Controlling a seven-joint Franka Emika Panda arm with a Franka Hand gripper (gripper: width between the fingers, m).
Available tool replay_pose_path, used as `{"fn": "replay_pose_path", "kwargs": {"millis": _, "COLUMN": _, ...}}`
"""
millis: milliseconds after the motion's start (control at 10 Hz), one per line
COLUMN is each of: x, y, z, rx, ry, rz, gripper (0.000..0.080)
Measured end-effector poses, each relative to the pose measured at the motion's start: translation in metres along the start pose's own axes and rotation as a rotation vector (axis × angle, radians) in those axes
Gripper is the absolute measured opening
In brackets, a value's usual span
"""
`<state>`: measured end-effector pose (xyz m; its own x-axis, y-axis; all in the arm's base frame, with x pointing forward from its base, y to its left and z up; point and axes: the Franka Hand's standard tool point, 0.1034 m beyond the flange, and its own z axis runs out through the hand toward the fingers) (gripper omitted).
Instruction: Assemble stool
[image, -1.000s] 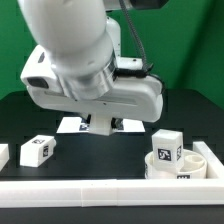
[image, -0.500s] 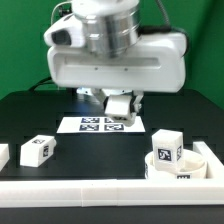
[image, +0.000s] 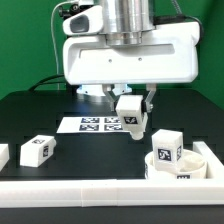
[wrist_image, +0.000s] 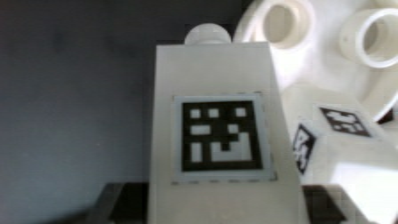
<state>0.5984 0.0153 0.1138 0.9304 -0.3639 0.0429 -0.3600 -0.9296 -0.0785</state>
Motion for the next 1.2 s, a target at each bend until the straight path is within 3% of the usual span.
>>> {"fn": "replay_pose_path", "kwargs": {"millis": 200, "x": 0.001, "y": -0.013, "z": -0.009, "rx": 0.027, "ry": 0.119, "rz": -0.009, "gripper": 0.0340}}
{"fn": "replay_pose_path", "kwargs": {"millis": 500, "x": -0.007, "y": -0.038, "z": -0.027, "rx": 0.052, "ry": 0.126, "rz": 0.015, "gripper": 0.0340}}
{"fn": "replay_pose_path", "kwargs": {"millis": 900, "x": -0.005, "y": -0.042, "z": -0.025, "rx": 0.054, "ry": 0.169, "rz": -0.010, "gripper": 0.0340}}
{"fn": "replay_pose_path", "kwargs": {"millis": 1000, "x": -0.004, "y": -0.056, "z": -0.026, "rx": 0.053, "ry": 0.234, "rz": -0.055, "gripper": 0.0340}}
{"fn": "replay_pose_path", "kwargs": {"millis": 1200, "x": -0.008, "y": -0.079, "z": -0.027, "rx": 0.075, "ry": 0.298, "rz": -0.104, "gripper": 0.0340}}
